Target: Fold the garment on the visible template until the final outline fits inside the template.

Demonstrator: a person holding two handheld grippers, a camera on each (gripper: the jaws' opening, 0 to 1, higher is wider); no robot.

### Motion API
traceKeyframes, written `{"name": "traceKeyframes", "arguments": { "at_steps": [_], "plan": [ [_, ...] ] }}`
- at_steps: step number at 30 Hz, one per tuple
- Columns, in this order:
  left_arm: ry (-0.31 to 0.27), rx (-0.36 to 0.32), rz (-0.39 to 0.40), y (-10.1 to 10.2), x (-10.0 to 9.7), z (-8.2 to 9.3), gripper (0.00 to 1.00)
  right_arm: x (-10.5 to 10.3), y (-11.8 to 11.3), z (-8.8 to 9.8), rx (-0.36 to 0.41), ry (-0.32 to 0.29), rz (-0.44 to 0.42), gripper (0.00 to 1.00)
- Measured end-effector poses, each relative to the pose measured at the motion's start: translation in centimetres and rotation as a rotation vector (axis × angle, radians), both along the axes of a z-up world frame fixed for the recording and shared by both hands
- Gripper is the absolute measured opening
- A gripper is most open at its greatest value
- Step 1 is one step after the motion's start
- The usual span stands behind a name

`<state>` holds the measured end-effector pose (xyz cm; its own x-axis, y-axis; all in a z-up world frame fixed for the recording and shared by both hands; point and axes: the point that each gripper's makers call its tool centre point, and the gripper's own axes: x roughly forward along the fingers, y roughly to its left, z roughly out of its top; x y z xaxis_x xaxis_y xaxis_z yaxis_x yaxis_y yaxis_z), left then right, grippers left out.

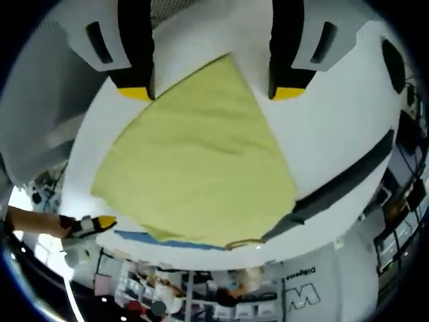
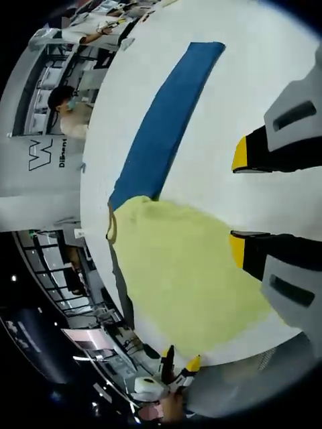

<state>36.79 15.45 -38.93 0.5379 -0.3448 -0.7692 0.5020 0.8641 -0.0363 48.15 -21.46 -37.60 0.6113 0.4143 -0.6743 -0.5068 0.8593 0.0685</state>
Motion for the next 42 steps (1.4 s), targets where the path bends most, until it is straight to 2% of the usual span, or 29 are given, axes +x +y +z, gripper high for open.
{"name": "traceKeyframes", "arguments": {
  "at_steps": [5, 9, 11, 12, 13, 15, 19, 23, 26, 32, 34, 39, 42],
  "plan": [
    [-0.006, -0.043, 0.041, -0.4, -0.4, 0.0, 0.45, -2.7, 1.5, -0.5, 0.021, 0.037, 0.024, 0.26],
    [-0.005, -0.09, 0.14, 0.3, -0.5, 0.2, 0.39, -5.9, 3.1, -1.1, 0.031, 0.073, 0.044, 0.24],
    [-0.001, -0.094, 0.174, 1.0, -0.5, 0.1, 0.3, -6.4, 3.0, -1.5, 0.008, 0.073, 0.043, 0.23],
    [0.005, -0.093, 0.185, 1.2, -0.6, 0.0, 0.24, -7.2, 3.4, -1.9, -0.006, 0.086, 0.071, 0.21],
    [0.015, -0.092, 0.205, 1.6, -0.6, -0.1, 0.21, -7.2, 3.7, -1.4, -0.003, 0.055, 0.088, 0.17],
    [0.018, -0.1, 0.213, 1.3, -0.7, 0.0, 0.15, -8.1, 3.8, -1.5, -0.003, 0.095, 0.079, 0.06],
    [0.044, -0.112, 0.204, 1.0, -0.8, -0.3, 0.03, -9.1, 4.0, -1.3, -0.005, 0.096, 0.063, 0.03],
    [0.049, -0.119, 0.228, 1.0, -0.9, -0.3, 0.02, -9.7, 4.1, -1.0, 0.009, 0.101, 0.031, 0.0],
    [0.066, -0.15, 0.284, 1.0, -1.0, -0.1, 0.01, -10.0, 4.4, -0.9, 0.015, 0.107, 0.037, 0.0],
    [0.119, -0.142, 0.281, 1.4, -1.8, -0.5, 0.01, -10.9, 4.7, -0.8, 0.018, 0.124, 0.047, 0.0],
    [0.12, -0.151, 0.285, 1.3, -1.7, -0.3, 0.01, -11.3, 4.8, -1.1, 0.029, 0.137, 0.038, 0.0],
    [0.128, -0.115, 0.262, 1.4, -1.9, -0.3, 0.01, -11.7, 5.0, -1.6, 0.035, 0.149, 0.032, 0.0],
    [0.098, -0.103, 0.241, 1.6, -1.7, -0.1, 0.03, -11.5, 4.9, -1.7, 0.032, 0.147, 0.027, 0.0]
  ]
}}
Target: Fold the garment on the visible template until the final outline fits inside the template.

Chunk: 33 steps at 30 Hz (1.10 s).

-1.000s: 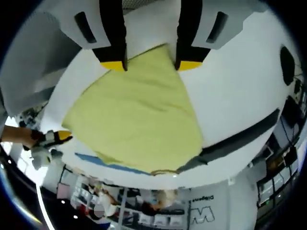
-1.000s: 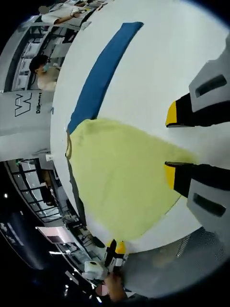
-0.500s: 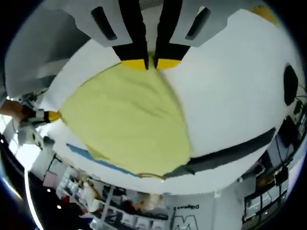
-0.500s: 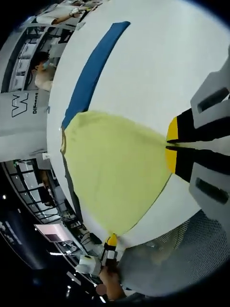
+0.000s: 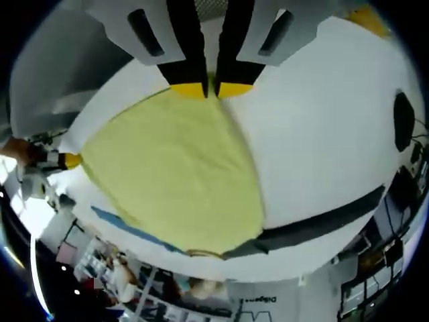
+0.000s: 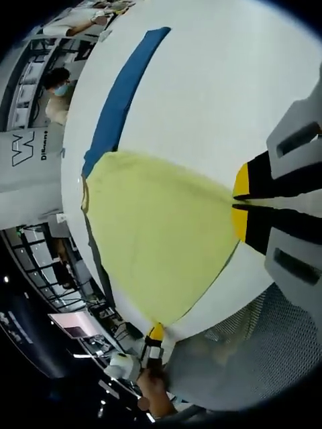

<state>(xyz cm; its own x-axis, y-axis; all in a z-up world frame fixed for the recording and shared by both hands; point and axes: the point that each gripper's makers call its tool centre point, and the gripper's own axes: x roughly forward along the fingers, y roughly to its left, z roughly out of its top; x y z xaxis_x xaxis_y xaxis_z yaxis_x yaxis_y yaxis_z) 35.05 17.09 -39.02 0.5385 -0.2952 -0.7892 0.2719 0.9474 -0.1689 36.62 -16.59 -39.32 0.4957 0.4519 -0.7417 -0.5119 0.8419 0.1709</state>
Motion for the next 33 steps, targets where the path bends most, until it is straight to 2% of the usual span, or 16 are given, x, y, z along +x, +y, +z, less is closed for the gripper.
{"name": "traceKeyframes", "arguments": {
  "at_steps": [2, 6, 10, 13, 17, 19, 23, 26, 27, 30, 33],
  "plan": [
    [-0.061, -0.019, 0.016, 0.2, 0.7, 0.9, 0.05, 0.2, 0.1, 0.3, 0.018, -0.008, -0.005, 0.0],
    [-0.103, -0.105, 0.07, 0.6, 1.8, 1.9, 0.09, 0.6, -0.1, 0.8, 0.01, -0.018, -0.005, 0.01],
    [-0.101, -0.087, 0.09, 1.8, 2.4, 1.9, 0.06, 1.1, -0.5, 0.9, 0.007, -0.017, -0.014, 0.02],
    [-0.118, -0.078, 0.107, 2.9, 3.0, 2.3, 0.08, 2.1, -0.7, 1.9, 0.004, -0.044, -0.012, 0.05],
    [-0.148, -0.049, 0.131, 4.0, 3.8, 2.7, 0.19, 3.4, -0.5, 2.6, 0.051, -0.077, -0.011, 0.24],
    [-0.179, -0.026, 0.158, 5.6, 4.7, 3.0, 0.27, 4.2, -0.6, 3.0, 0.045, -0.106, -0.004, 0.33],
    [-0.225, -0.005, 0.187, 7.0, 6.1, 3.4, 0.46, 4.9, -0.2, 4.1, 0.034, -0.163, 0.031, 0.54],
    [-0.232, -0.008, 0.192, 7.5, 7.0, 3.6, 0.56, 5.0, 0.1, 4.5, 0.034, -0.177, 0.048, 0.65],
    [-0.244, -0.003, 0.193, 8.1, 7.7, 3.8, 0.58, 5.2, 0.2, 4.8, 0.039, -0.211, 0.067, 0.68],
    [-0.308, 0.015, 0.213, 9.4, 9.7, 4.9, 0.64, 5.3, 0.3, 5.7, 0.05, -0.246, 0.068, 0.79],
    [-0.4, 0.041, 0.226, 11.2, 11.8, 6.2, 0.7, 5.7, 0.6, 7.0, 0.08, -0.307, 0.076, 0.84]
  ]
}}
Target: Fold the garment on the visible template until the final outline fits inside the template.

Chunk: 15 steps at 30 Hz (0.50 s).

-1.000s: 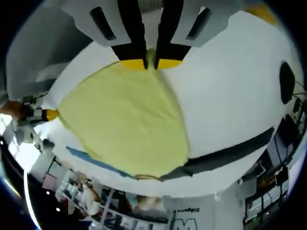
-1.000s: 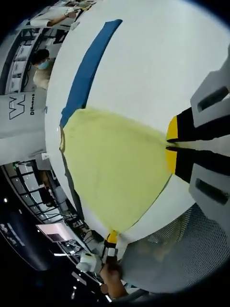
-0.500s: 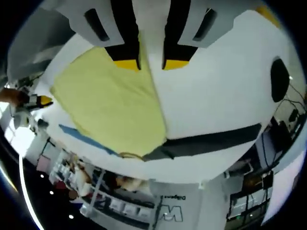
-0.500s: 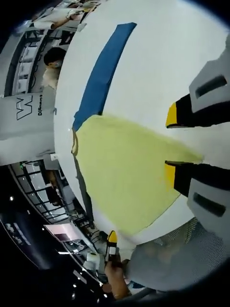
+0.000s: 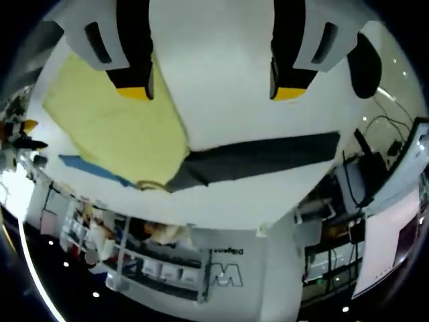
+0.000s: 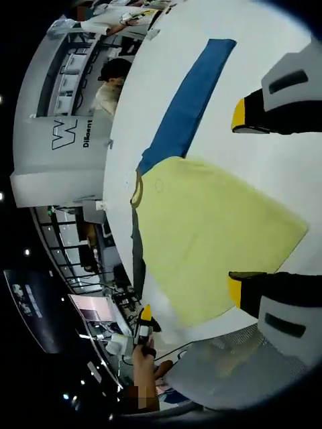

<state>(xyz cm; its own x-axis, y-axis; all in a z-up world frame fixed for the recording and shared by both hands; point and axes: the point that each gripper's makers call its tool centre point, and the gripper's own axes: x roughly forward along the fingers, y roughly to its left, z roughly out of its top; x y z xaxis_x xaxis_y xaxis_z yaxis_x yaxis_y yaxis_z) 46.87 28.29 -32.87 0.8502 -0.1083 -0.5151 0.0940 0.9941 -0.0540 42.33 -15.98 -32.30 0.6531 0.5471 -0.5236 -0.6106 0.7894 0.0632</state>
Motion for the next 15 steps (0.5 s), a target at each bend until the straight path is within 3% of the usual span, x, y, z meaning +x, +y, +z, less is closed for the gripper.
{"name": "traceKeyframes", "arguments": {
  "at_steps": [3, 6, 9, 15],
  "plan": [
    [-0.04, -0.008, 0.012, 0.4, 1.2, 0.9, 0.73, 0.1, 0.1, 0.6, 0.029, -0.024, -0.002, 0.87],
    [-0.075, -0.031, 0.031, 0.6, 2.1, 1.7, 0.77, 0.0, 0.1, 0.4, 0.006, -0.013, -0.001, 0.87],
    [-0.061, -0.003, 0.05, 1.2, 2.7, 1.5, 0.77, 0.0, -0.1, 0.2, 0.019, -0.003, -0.011, 0.85],
    [-0.063, -0.04, 0.132, 5.5, 4.7, 0.2, 0.76, -0.5, -0.6, 0.0, 0.008, 0.027, -0.024, 0.84]
  ]
}}
